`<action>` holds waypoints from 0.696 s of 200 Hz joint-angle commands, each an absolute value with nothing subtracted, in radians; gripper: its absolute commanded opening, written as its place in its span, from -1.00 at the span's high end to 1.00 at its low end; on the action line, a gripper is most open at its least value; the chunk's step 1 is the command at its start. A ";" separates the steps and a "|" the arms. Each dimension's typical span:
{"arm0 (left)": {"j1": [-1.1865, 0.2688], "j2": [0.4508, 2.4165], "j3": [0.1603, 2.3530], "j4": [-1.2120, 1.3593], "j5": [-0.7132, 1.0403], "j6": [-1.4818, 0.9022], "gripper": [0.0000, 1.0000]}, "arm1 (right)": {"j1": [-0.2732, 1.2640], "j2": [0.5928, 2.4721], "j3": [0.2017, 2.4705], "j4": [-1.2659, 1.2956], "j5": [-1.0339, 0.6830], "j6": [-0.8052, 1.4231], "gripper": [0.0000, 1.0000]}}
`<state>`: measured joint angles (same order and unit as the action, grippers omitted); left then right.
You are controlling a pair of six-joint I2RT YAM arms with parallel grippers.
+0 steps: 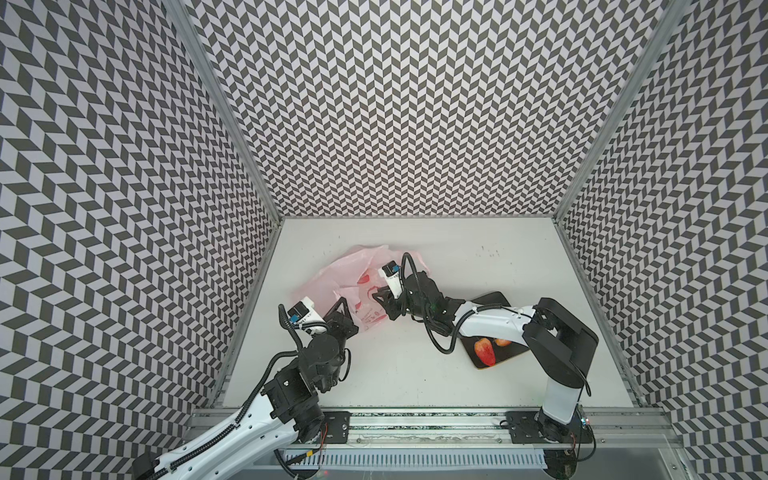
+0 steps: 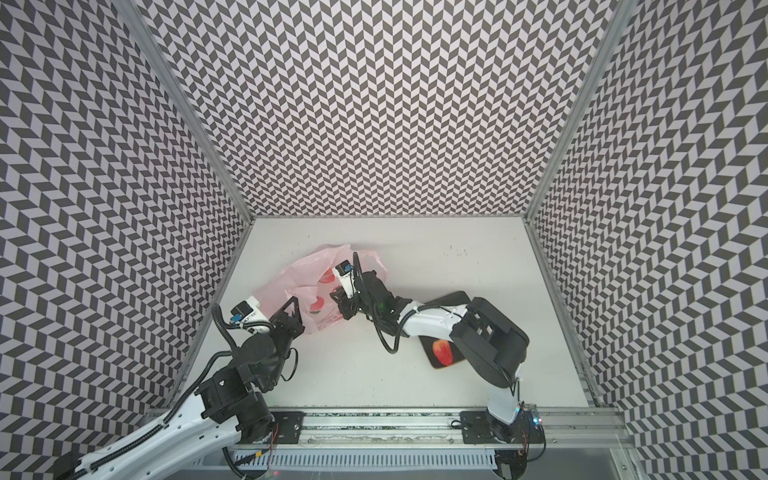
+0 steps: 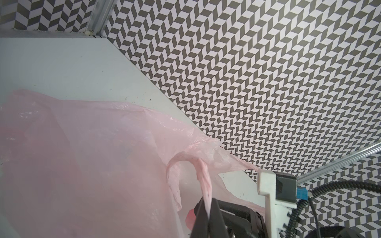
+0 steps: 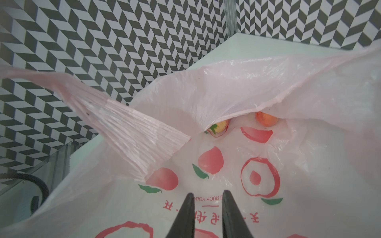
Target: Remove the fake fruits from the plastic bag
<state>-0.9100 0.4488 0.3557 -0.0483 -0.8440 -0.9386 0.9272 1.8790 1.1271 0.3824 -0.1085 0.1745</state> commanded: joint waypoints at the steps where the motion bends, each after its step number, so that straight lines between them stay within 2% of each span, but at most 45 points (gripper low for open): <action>1: -0.914 0.424 0.396 -0.107 -0.840 -0.914 1.00 | 0.926 1.969 1.185 0.449 -0.087 0.114 0.52; 35: -0.916 0.422 0.497 -0.362 -0.827 -0.962 1.00 | 0.926 2.079 1.267 0.404 -0.043 0.117 0.52; 91: -0.914 0.519 0.654 -0.766 -0.813 -1.160 1.00 | 0.927 2.172 1.355 0.240 -0.003 0.213 0.13; 139: -0.913 0.575 0.685 -0.831 -0.771 -1.194 1.00 | 0.936 2.143 1.304 0.123 -0.012 0.248 0.00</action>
<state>-0.9100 0.5705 0.6605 -0.7341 -0.7868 -1.1458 0.9272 2.1616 1.3319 0.1635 -0.0219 0.2173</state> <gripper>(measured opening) 0.047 0.481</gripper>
